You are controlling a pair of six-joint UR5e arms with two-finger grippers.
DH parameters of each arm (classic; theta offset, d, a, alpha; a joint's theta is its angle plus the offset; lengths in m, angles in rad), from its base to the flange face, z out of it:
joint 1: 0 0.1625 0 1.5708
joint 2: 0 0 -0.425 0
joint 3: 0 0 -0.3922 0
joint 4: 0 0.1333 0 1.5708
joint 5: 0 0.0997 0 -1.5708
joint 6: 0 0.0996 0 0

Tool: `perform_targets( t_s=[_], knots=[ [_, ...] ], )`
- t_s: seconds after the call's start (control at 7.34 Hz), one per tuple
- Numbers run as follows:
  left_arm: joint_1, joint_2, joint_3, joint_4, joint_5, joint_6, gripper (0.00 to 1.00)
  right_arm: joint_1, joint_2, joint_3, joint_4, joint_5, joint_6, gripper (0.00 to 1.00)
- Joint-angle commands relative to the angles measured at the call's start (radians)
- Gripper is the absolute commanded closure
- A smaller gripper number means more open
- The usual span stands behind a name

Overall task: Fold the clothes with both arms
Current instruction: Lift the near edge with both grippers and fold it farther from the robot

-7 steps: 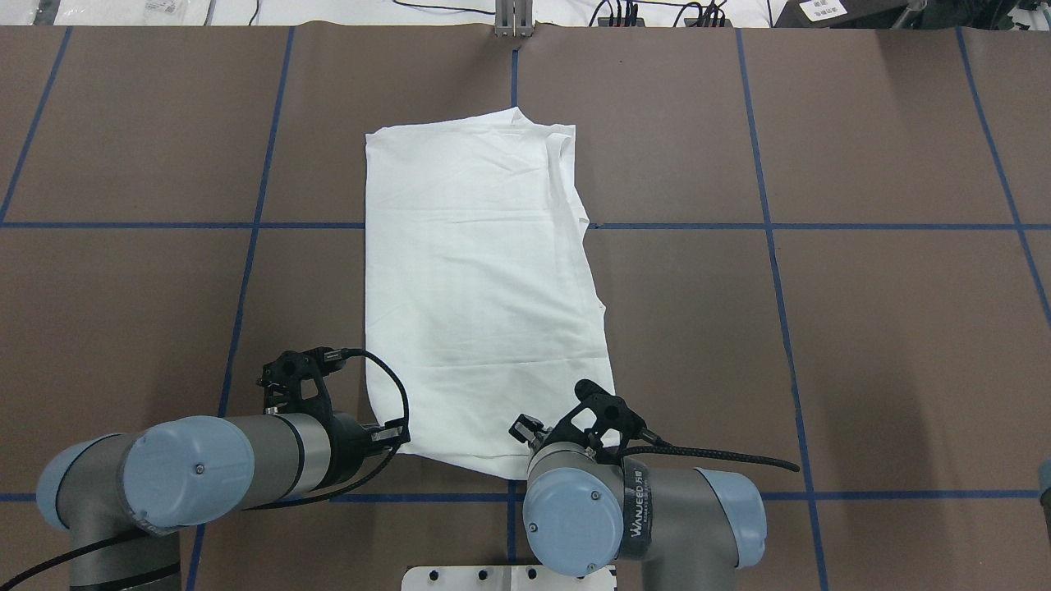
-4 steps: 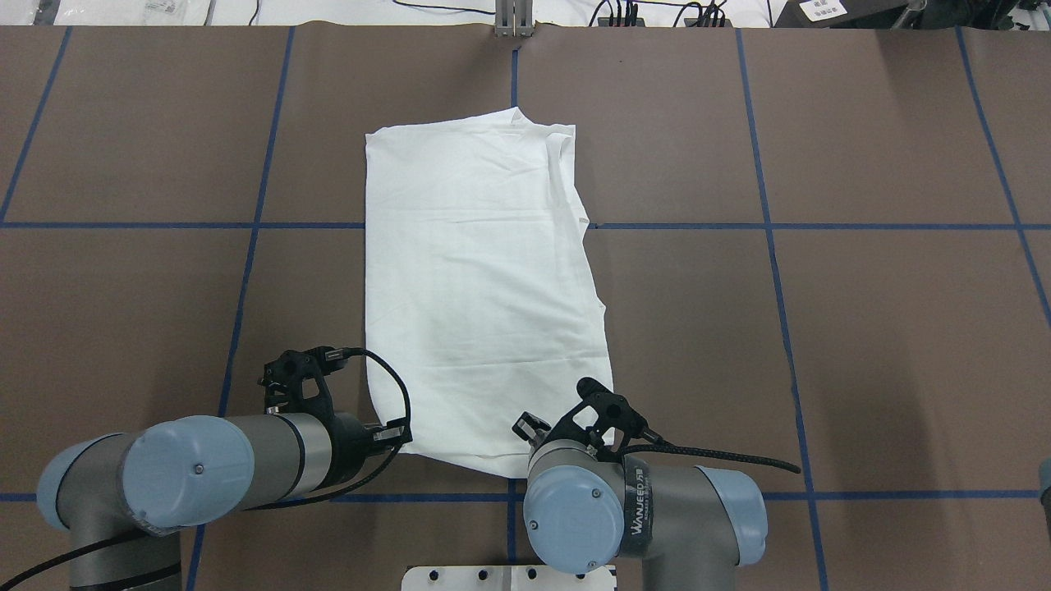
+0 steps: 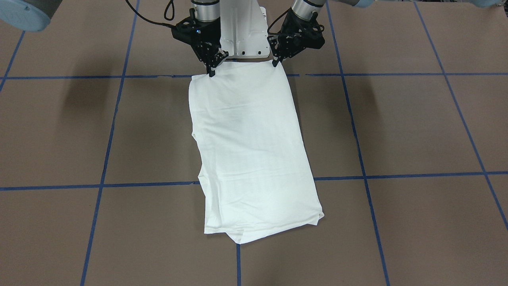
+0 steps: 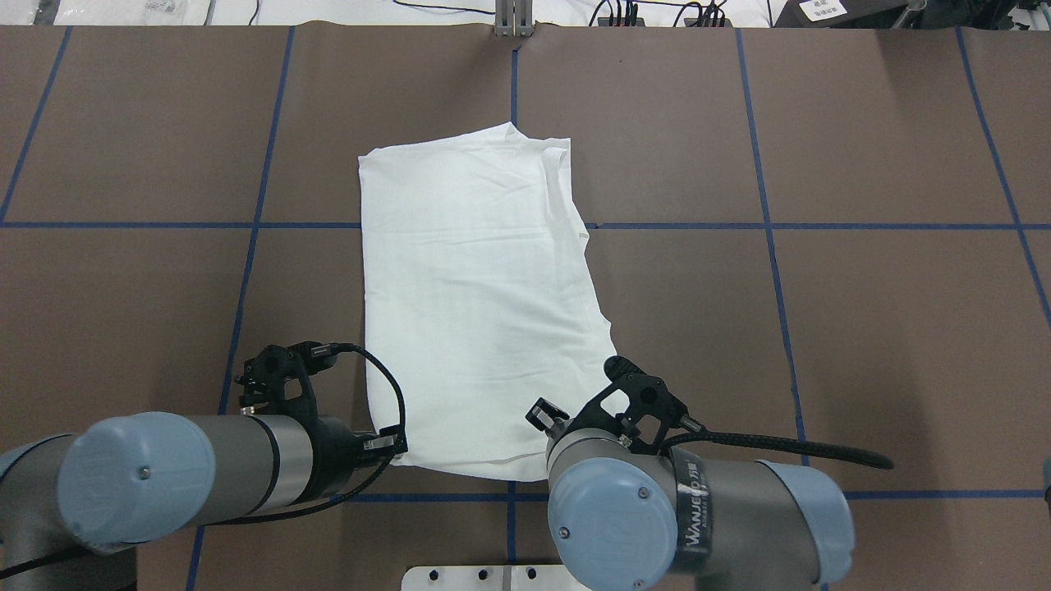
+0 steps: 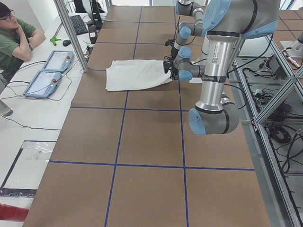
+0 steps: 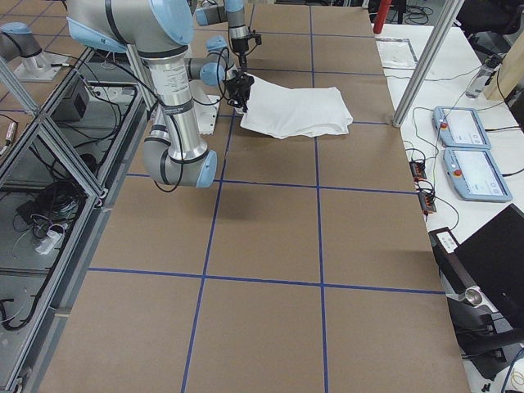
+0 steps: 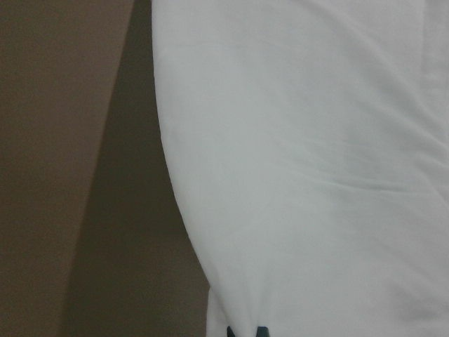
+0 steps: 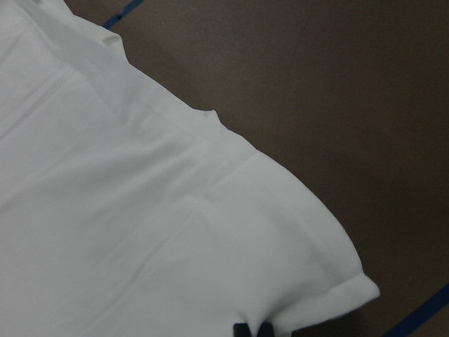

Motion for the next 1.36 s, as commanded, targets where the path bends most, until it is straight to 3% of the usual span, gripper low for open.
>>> perform_targets(
  t_s=[0.0, 0.27, 0.54, 0.82, 0.95, 1.23],
  knots=[
    [-0.002, -0.014, -0.204, 0.205, -0.046, 0.000, 1.00, -0.019, 0.005, 0.222, -0.196, 0.008, 0.000, 1.00],
    [-0.034, -0.084, -0.165, 0.241, -0.049, 0.041, 1.00, -0.008, 0.090, 0.124, -0.208, 0.000, -0.039, 1.00],
    [-0.193, -0.121, -0.080, 0.244, -0.090, 0.174, 1.00, 0.091, 0.190, 0.015, -0.202, 0.002, -0.130, 1.00],
    [-0.353, -0.192, 0.070, 0.244, -0.132, 0.307, 1.00, 0.197, 0.291, -0.101, -0.192, 0.019, -0.219, 1.00],
    [-0.402, -0.239, 0.167, 0.238, -0.137, 0.346, 1.00, 0.253, 0.334, -0.186, -0.135, 0.055, -0.252, 1.00],
    [-0.468, -0.287, 0.311, 0.223, -0.132, 0.406, 1.00, 0.359, 0.433, -0.525, 0.107, 0.102, -0.312, 1.00]
  ],
)
